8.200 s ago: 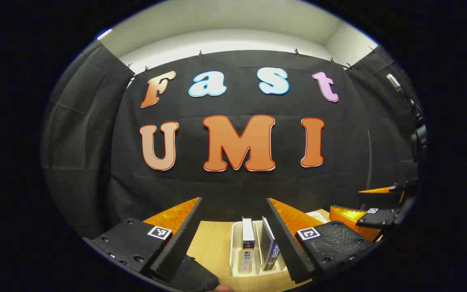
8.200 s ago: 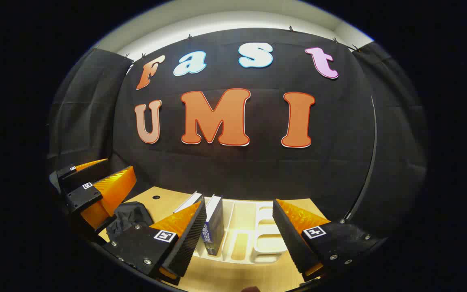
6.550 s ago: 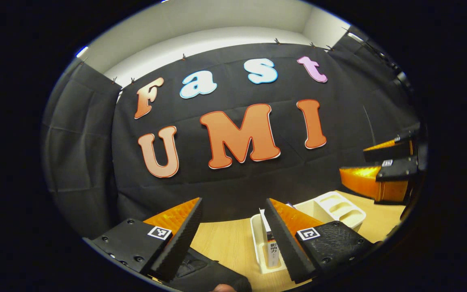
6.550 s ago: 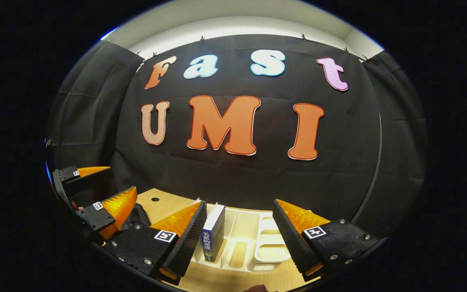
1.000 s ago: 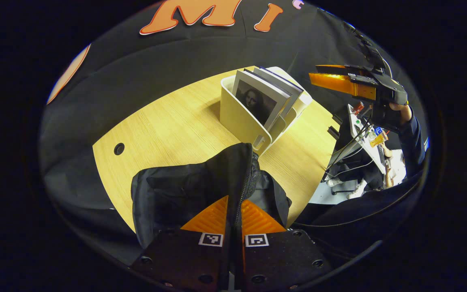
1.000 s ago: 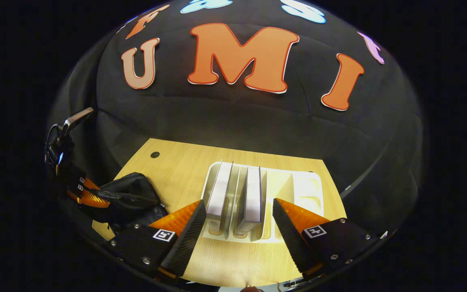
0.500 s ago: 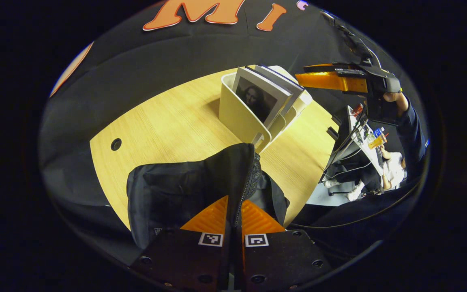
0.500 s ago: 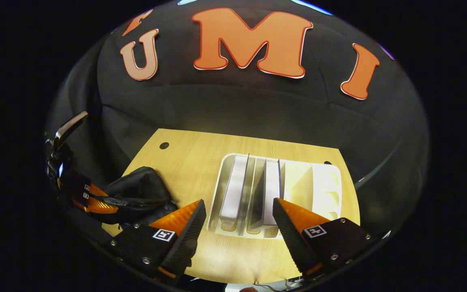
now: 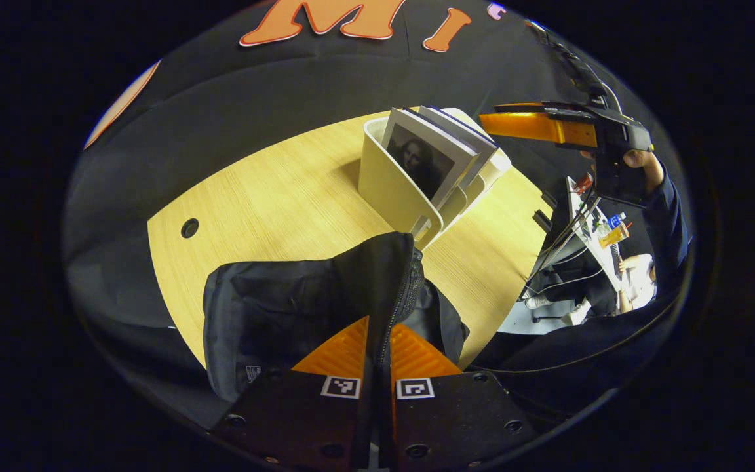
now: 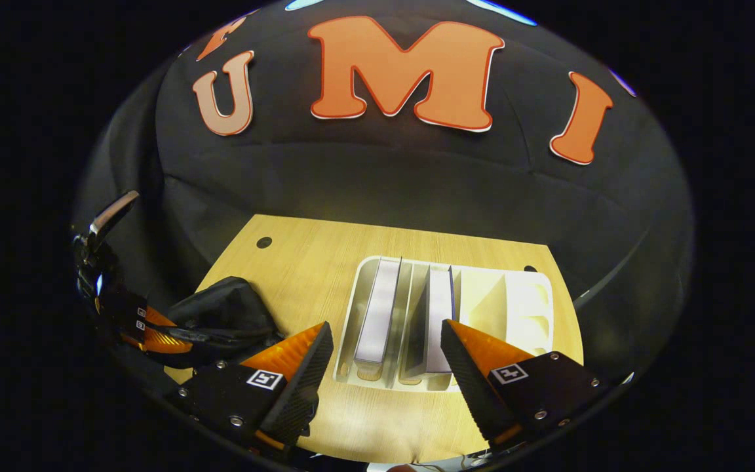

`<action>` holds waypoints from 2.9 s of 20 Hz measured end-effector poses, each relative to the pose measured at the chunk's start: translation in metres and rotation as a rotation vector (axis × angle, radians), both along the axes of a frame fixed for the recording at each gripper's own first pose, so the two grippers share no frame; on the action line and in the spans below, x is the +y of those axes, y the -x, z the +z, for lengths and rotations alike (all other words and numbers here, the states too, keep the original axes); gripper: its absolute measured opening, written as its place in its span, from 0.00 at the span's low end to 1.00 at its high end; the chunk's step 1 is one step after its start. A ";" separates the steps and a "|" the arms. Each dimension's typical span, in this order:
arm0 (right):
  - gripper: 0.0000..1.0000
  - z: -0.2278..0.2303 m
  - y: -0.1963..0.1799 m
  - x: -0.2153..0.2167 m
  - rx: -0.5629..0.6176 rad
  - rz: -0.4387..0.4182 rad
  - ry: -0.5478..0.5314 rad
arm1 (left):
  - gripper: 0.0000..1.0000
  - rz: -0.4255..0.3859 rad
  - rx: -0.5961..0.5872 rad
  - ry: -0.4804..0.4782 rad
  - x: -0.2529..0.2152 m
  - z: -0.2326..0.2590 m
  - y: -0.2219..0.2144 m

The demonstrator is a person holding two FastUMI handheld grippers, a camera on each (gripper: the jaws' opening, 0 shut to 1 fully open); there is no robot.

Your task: Open the schoolbag, grab two books from the bookshelf and put them into the schoolbag.

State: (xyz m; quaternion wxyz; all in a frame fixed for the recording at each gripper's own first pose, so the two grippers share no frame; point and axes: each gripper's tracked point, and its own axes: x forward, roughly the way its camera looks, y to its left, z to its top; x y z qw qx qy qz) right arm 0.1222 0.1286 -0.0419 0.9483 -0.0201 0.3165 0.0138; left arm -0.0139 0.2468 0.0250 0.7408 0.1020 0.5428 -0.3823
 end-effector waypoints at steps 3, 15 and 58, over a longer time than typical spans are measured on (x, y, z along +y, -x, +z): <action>0.99 0.004 0.002 -0.003 -0.044 -0.013 -0.007 | 0.06 -0.007 -0.008 -0.011 -0.005 -0.002 0.001; 0.99 -0.045 -0.042 0.012 0.217 0.055 -0.027 | 0.06 -0.004 -0.003 -0.035 -0.002 -0.007 -0.003; 0.35 -0.045 0.114 -0.013 0.303 -0.088 -0.210 | 0.06 0.001 0.020 -0.070 0.003 -0.023 -0.005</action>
